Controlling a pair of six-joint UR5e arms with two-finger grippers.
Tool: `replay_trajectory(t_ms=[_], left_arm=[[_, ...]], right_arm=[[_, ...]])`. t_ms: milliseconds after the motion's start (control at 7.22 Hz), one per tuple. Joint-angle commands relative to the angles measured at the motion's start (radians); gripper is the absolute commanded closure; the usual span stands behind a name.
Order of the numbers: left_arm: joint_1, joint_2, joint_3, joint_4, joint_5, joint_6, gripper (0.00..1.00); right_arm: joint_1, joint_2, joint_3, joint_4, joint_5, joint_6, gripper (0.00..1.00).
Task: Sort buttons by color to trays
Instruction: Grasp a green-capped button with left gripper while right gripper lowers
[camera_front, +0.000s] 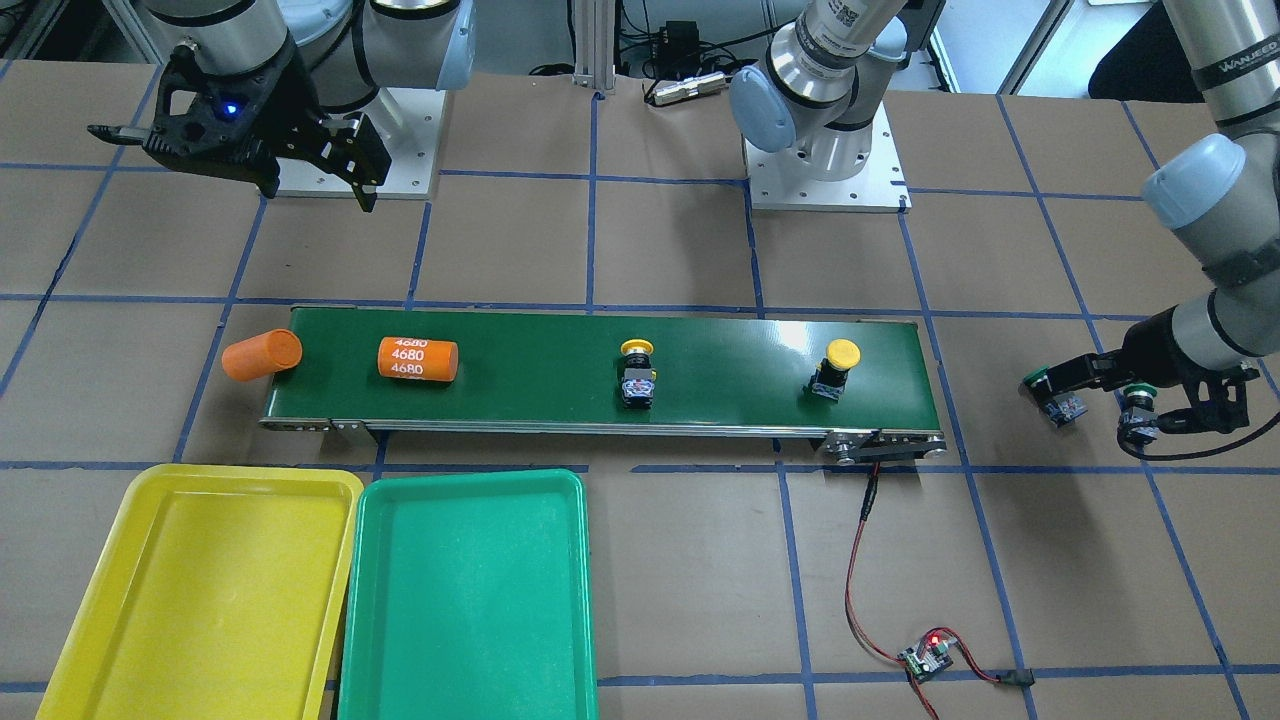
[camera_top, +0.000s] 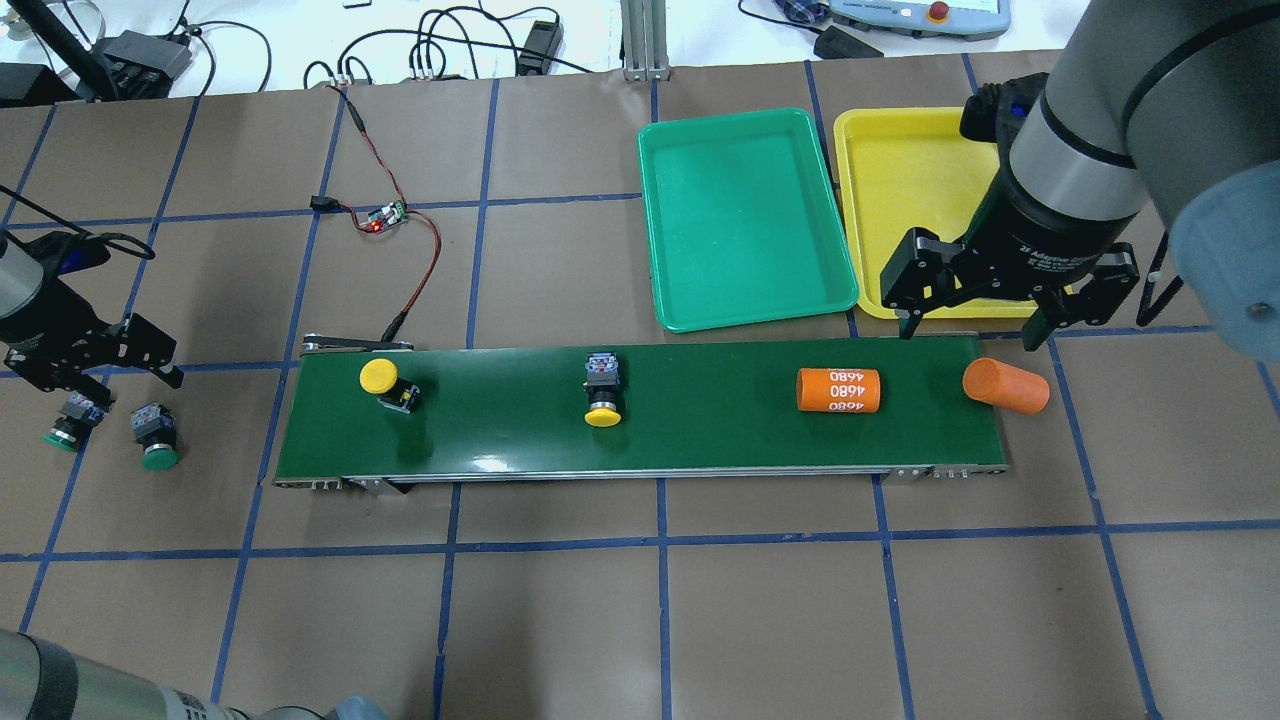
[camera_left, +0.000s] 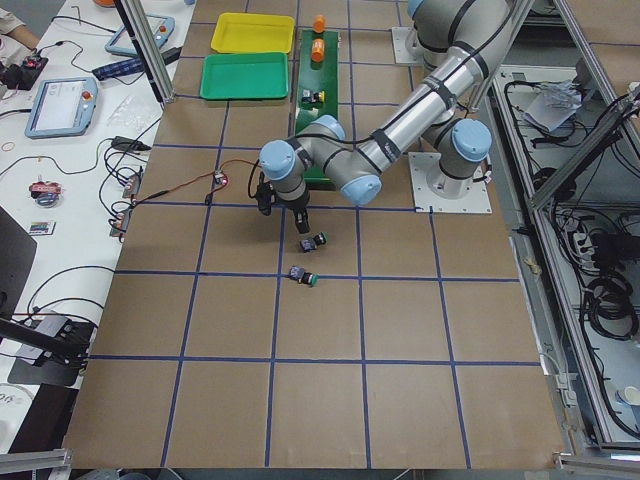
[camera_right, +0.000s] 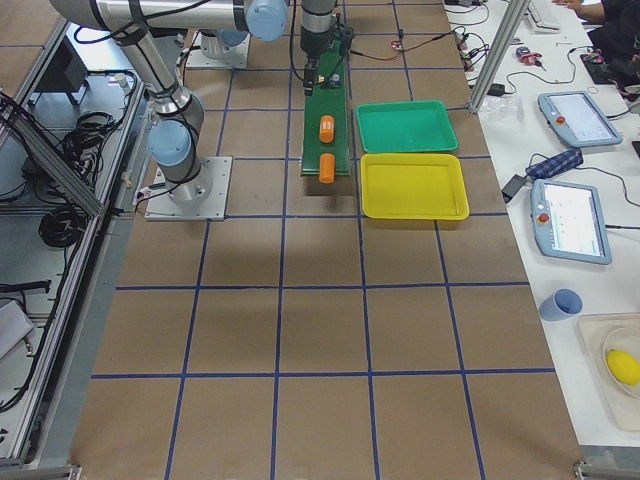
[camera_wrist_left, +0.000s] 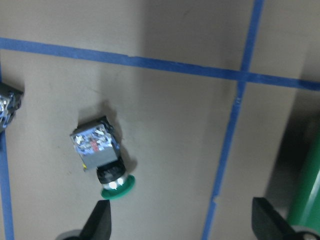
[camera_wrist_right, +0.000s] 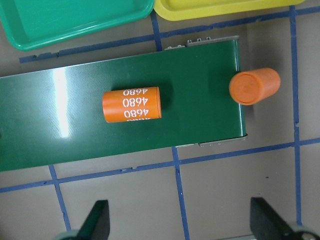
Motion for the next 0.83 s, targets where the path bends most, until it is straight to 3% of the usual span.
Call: replay_trajectory(t_ms=[0, 139, 277, 416, 554, 693], left_arm=[[0.047, -0.079, -0.025, 0.094, 0.021, -0.046, 0.0], [0.045, -0.078, -0.075, 0.144, 0.021, -0.102, 0.0], [0.045, -0.081, -0.121, 0.222, 0.022, -0.1, 0.0], [0.045, -0.079, -0.137, 0.273, 0.024, -0.078, 0.29], [0.039, -0.072, -0.135, 0.272, 0.036, -0.033, 0.99], [0.039, -0.05, -0.129, 0.252, 0.034, -0.031, 1.0]], right_arm=[[0.011, 0.074, 0.001, -0.041, 0.006, -0.002, 0.0], [0.012, 0.12, 0.001, -0.045, 0.009, -0.01, 0.0], [0.05, 0.151, 0.001, -0.149, 0.012, -0.004, 0.0], [0.116, 0.19, 0.001, -0.209, 0.014, 0.002, 0.0], [0.156, 0.235, 0.0, -0.275, 0.017, 0.007, 0.0], [0.181, 0.266, 0.001, -0.316, 0.017, 0.036, 0.0]])
